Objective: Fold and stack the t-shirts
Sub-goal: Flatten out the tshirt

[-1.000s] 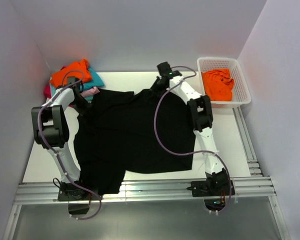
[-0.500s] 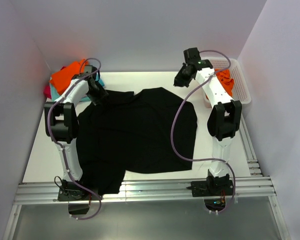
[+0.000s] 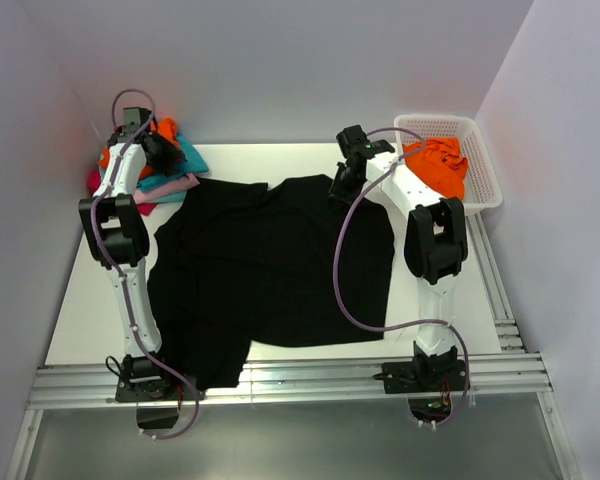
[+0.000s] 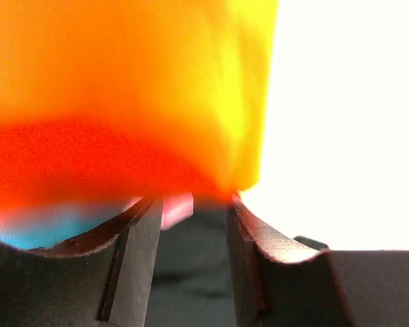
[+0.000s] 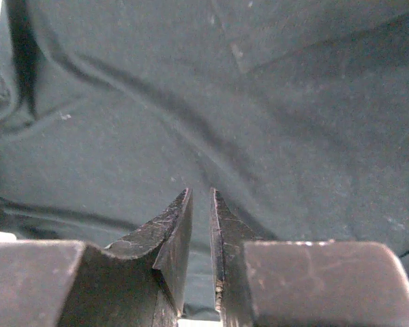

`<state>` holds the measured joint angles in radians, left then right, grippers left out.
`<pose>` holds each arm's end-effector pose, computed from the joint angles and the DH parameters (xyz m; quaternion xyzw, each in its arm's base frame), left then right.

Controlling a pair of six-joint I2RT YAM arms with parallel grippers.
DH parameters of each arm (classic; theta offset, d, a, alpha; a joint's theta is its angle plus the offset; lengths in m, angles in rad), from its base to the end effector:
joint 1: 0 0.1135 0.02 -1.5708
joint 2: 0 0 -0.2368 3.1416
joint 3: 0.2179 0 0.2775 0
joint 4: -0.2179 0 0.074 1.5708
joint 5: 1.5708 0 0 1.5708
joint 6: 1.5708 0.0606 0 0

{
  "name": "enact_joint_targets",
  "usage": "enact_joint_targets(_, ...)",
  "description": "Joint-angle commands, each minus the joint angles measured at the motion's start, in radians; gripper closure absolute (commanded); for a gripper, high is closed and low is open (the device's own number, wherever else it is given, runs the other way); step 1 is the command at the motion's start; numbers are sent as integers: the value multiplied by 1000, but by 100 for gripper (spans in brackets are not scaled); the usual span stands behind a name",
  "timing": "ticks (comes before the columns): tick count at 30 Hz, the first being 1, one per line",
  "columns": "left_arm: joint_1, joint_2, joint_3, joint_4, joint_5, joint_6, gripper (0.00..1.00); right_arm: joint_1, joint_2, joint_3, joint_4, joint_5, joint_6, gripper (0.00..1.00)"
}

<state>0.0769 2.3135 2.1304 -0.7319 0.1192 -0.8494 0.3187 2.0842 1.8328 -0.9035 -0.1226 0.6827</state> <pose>0.5383 0.0342 0.1913 -0.4050 0.8541 -0.1734 0.2766 0.4420 0.1536 0.1878 0.1643 0.9628 0.1515 0.1520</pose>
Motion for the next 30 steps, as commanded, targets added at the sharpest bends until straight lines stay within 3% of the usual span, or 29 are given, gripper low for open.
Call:
enact_joint_targets(1, 8, 82, 85, 121, 117, -66, 52, 8, -59, 3, -31, 29, -46, 77)
enact_joint_targets(10, -67, 193, 163, 285, 240, -91, 52, 6, -92, -21, -75, 77, -78, 80)
enact_joint_targets(14, -97, 251, 195, 240, 223, -96, 52, 3, -93, -35, -84, 84, -81, 82)
enact_joint_targets(17, -80, 274, 188, 136, 116, -53, 54, -3, -105, -38, -90, 97, -92, 82)
enact_joint_targets(23, 63, 259, 145, 23, -110, -16, 55, -33, -115, -66, -89, 89, -95, 83)
enact_joint_targets(30, 254, 242, 115, 26, -109, -5, 56, -44, -127, -107, -77, 86, -103, 84)
